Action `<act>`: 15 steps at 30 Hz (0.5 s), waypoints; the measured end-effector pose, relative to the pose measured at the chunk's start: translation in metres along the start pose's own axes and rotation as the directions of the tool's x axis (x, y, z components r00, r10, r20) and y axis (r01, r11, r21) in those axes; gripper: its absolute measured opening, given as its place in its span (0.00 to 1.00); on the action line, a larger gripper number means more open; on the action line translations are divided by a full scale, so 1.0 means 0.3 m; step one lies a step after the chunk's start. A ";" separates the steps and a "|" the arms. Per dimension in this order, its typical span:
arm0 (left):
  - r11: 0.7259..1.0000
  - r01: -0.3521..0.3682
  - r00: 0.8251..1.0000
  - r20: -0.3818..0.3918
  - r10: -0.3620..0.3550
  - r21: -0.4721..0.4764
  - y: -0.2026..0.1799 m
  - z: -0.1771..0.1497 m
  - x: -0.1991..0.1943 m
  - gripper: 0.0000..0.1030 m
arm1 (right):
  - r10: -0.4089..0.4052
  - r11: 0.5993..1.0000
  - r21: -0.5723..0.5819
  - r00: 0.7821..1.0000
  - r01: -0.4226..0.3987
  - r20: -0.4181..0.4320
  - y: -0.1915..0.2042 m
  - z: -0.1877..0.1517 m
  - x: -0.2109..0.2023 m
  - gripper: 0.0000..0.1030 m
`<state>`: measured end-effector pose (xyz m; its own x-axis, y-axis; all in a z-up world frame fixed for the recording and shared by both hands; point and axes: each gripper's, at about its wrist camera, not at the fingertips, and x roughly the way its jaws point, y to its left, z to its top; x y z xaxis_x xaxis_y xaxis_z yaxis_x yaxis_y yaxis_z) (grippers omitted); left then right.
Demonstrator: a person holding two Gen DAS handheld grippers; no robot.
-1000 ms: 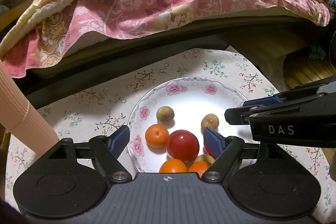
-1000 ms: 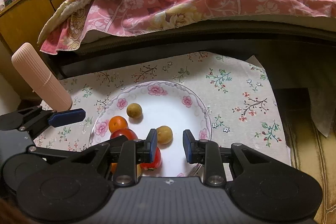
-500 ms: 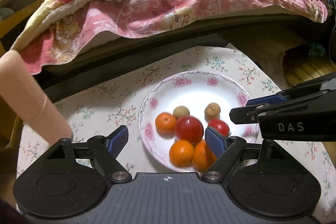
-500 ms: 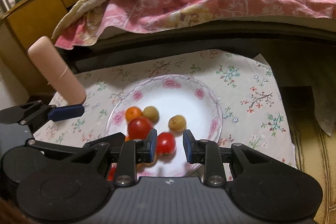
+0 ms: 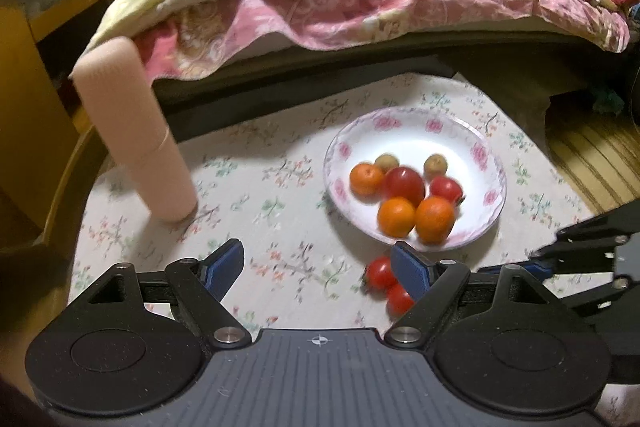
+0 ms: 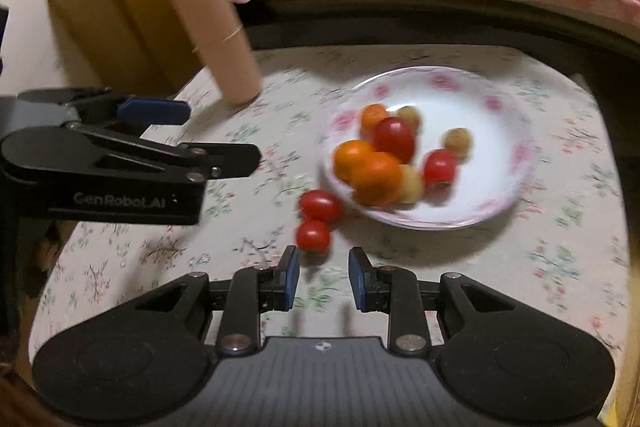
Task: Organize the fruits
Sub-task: 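Withdraw both open tools from the plate toward the remaining tomatoes, then grasp a red cherry tomato with the right tool while the left tool grasps another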
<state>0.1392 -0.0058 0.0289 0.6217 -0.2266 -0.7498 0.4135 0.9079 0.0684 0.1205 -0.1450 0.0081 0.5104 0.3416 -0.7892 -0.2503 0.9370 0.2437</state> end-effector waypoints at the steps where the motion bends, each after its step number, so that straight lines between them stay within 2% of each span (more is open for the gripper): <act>1: 1.000 0.001 1.000 -0.006 -0.001 -0.001 0.006 -0.008 0.001 0.83 | 0.000 1.000 -0.009 1.000 0.000 -0.001 0.013 0.005 0.017 0.29; 10: 1.000 0.023 0.999 -0.037 -0.023 -0.003 0.057 -0.048 0.018 0.83 | -0.010 0.999 -0.033 1.000 0.010 -0.023 0.021 0.014 0.167 0.29; 15: 1.000 0.026 0.998 -0.049 -0.026 0.001 0.063 -0.057 0.037 0.83 | -0.014 0.999 -0.052 0.999 0.013 -0.032 0.026 0.016 0.196 0.29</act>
<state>0.1427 0.0149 0.0106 0.5771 -0.2323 -0.7829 0.4299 0.9015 0.0494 0.1525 -0.1172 -0.0336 0.4873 0.3255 -0.8103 -0.2862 0.9362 0.2039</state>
